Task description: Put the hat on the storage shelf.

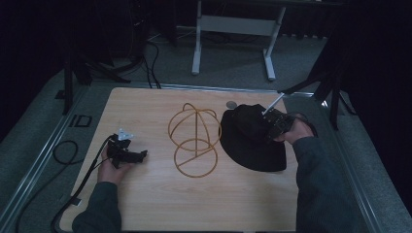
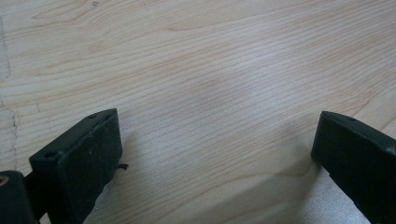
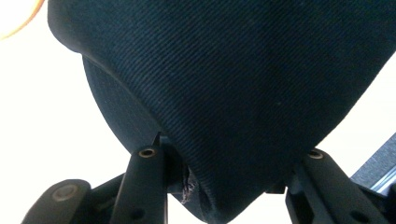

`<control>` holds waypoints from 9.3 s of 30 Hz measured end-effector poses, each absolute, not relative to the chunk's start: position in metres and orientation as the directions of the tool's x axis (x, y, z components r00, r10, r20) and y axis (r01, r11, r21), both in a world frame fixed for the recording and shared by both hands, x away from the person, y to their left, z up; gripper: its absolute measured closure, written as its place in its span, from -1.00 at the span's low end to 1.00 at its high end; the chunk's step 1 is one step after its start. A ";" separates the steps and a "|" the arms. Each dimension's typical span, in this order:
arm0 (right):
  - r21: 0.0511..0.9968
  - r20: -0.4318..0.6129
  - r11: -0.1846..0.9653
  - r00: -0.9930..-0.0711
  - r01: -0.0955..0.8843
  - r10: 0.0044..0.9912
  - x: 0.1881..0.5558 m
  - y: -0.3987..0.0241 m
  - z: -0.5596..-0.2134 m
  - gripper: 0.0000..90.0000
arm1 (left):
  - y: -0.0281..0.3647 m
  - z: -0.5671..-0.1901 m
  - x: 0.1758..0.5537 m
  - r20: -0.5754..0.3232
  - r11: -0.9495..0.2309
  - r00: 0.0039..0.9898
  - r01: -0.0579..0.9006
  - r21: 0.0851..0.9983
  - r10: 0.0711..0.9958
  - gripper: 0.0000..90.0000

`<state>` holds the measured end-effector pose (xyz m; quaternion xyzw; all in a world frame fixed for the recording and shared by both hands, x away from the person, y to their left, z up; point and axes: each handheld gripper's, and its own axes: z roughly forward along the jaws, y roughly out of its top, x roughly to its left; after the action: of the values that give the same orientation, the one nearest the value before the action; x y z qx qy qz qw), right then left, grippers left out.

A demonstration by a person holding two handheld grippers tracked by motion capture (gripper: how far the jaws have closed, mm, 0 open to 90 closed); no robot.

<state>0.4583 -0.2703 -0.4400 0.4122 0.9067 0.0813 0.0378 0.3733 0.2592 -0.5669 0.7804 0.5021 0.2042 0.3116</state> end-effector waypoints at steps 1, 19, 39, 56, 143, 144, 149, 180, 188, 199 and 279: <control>0.172 -0.004 0.649 -0.659 0.741 0.753 0.459 -0.270 -0.440 0.43 | 0.259 -0.567 0.373 0.006 -0.302 0.412 0.656 0.692 0.911 -0.96; 0.116 -0.006 0.658 -0.662 0.744 0.749 0.463 -0.266 -0.442 0.84 | 0.259 -0.567 0.373 0.006 -0.302 0.412 0.656 0.691 0.911 -0.96; 0.155 -0.013 0.669 -0.675 0.727 0.737 0.456 -0.266 -0.436 0.93 | 0.259 -0.567 0.373 0.006 -0.301 0.412 0.657 0.691 0.911 -0.96; 0.194 0.002 0.658 -0.671 0.728 0.742 0.452 -0.269 -0.426 0.93 | 0.259 -0.567 0.373 0.006 -0.302 0.412 0.656 0.692 0.911 -0.96; 0.484 -0.077 0.588 -0.638 0.648 0.766 0.438 -0.263 -0.322 0.94 | 0.259 -0.567 0.373 0.006 -0.304 0.414 0.657 0.690 0.910 -0.96; 0.496 -0.076 0.577 -0.629 0.649 0.773 0.438 -0.263 -0.323 0.94 | 0.259 -0.567 0.373 0.006 -0.304 0.414 0.657 0.690 0.910 -0.96; 0.558 -0.065 0.526 -0.597 0.642 0.799 0.438 -0.264 -0.324 0.94 | 0.259 -0.567 0.373 0.007 -0.304 0.414 0.657 0.690 0.910 -0.96; 0.737 0.010 0.417 -0.625 0.532 0.780 0.422 -0.264 -0.310 0.94 | 0.259 -0.567 0.373 0.004 -0.302 0.415 0.658 0.690 0.910 -0.95; 0.743 0.016 0.432 -0.659 0.511 0.752 0.417 -0.267 -0.308 0.94 | 0.259 -0.567 0.373 0.004 -0.303 0.415 0.657 0.690 0.910 -0.95; 0.780 0.029 0.422 -0.699 0.463 0.714 0.404 -0.273 -0.302 0.94 | 0.259 -0.567 0.373 0.005 -0.305 0.416 0.658 0.689 0.909 -0.95; 0.677 -0.021 0.689 -0.929 0.258 0.369 0.385 -0.183 -0.287 0.93 | 0.259 -0.567 0.373 0.004 -0.303 0.415 0.658 0.689 0.910 -0.95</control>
<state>0.3850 -0.1829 -0.2873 0.1713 0.9156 0.3554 0.0778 0.3731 0.2590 -0.5666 0.7814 0.5016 0.2022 0.3114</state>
